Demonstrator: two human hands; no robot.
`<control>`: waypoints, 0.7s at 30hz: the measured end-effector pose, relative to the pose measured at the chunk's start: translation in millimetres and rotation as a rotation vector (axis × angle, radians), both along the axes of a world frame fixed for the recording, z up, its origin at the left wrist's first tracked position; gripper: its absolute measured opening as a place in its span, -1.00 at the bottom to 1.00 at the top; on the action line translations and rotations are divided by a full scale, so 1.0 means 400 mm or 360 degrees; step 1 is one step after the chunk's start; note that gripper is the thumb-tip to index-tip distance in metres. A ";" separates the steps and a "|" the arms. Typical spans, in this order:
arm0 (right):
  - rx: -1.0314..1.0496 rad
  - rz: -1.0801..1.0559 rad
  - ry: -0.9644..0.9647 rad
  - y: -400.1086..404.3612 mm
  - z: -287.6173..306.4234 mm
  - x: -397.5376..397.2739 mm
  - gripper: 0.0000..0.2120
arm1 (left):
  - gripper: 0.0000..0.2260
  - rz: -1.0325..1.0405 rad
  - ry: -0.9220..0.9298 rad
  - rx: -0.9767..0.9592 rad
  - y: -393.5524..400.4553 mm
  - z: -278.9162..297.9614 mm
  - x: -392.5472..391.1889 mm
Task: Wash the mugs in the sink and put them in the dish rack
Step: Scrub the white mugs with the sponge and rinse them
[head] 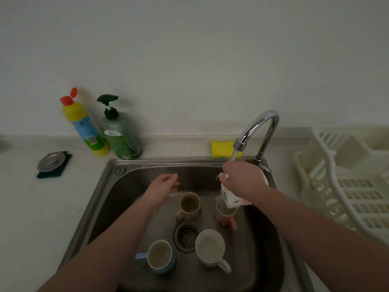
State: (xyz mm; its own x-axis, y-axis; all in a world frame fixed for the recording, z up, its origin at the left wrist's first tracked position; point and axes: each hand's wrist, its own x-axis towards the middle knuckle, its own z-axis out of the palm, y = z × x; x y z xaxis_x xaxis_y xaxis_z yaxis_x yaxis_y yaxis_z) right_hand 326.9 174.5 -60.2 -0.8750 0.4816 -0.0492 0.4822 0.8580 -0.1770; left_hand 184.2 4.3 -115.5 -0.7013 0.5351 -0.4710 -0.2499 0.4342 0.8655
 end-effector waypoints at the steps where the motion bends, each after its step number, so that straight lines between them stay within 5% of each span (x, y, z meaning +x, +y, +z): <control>1: 0.0084 0.0062 -0.0086 -0.005 0.001 -0.002 -0.87 | -0.78 -0.0004 0.0023 -0.0035 -0.004 -0.005 -0.002; 6: 0.0533 0.0290 -0.0394 -0.020 0.004 0.004 -0.86 | -0.85 -0.0065 0.0068 -0.0069 -0.003 -0.004 0.013; 11: 0.0656 0.0224 -0.0233 -0.014 0.011 0.014 -0.94 | -0.87 -0.0177 0.0153 -0.0107 0.016 -0.013 0.044; 14: 0.0280 -0.0100 0.0087 0.000 0.027 0.013 -0.86 | -0.75 -0.0262 0.0183 -0.0174 0.035 -0.021 0.061; 21: -0.1210 -0.1174 0.1215 0.041 -0.022 0.056 -0.78 | -0.44 -0.0538 0.0170 0.0042 0.085 0.009 0.107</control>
